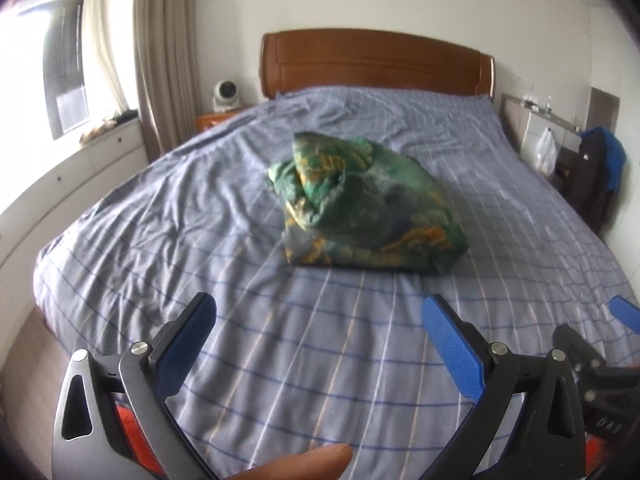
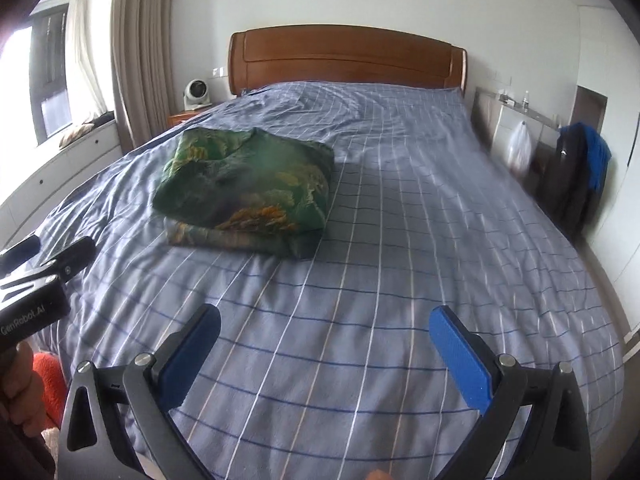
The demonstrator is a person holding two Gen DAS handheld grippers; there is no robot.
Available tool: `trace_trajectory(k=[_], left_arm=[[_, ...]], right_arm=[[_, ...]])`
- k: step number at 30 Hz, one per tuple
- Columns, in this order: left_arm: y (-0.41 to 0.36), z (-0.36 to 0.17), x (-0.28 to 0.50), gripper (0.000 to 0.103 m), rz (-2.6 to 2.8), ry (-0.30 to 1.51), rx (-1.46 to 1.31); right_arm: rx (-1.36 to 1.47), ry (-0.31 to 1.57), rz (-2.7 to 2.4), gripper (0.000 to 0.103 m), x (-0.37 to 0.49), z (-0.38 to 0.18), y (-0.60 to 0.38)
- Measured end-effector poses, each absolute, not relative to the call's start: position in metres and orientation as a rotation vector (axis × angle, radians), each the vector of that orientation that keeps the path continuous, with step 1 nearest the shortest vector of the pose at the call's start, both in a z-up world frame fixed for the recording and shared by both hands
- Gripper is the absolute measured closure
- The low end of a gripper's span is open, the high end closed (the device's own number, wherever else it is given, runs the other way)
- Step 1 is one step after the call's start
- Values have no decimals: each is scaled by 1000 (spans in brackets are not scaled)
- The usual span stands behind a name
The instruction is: Fold large clothes
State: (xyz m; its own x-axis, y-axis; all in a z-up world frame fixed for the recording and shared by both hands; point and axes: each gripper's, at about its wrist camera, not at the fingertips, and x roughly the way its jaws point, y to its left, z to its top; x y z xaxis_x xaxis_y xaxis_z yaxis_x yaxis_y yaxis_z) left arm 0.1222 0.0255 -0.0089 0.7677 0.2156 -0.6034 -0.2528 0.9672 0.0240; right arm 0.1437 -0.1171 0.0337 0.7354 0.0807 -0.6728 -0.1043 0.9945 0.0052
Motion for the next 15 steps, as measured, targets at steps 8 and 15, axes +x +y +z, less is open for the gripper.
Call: trace_trajectory(k=[8, 15], left_arm=[[3, -10, 119, 0, 222, 666, 31], [-2, -13, 117, 0, 229, 687, 52]], right_arm=[[-55, 757, 98, 0, 138, 24, -113], [-91, 766, 72, 0, 137, 23, -111]])
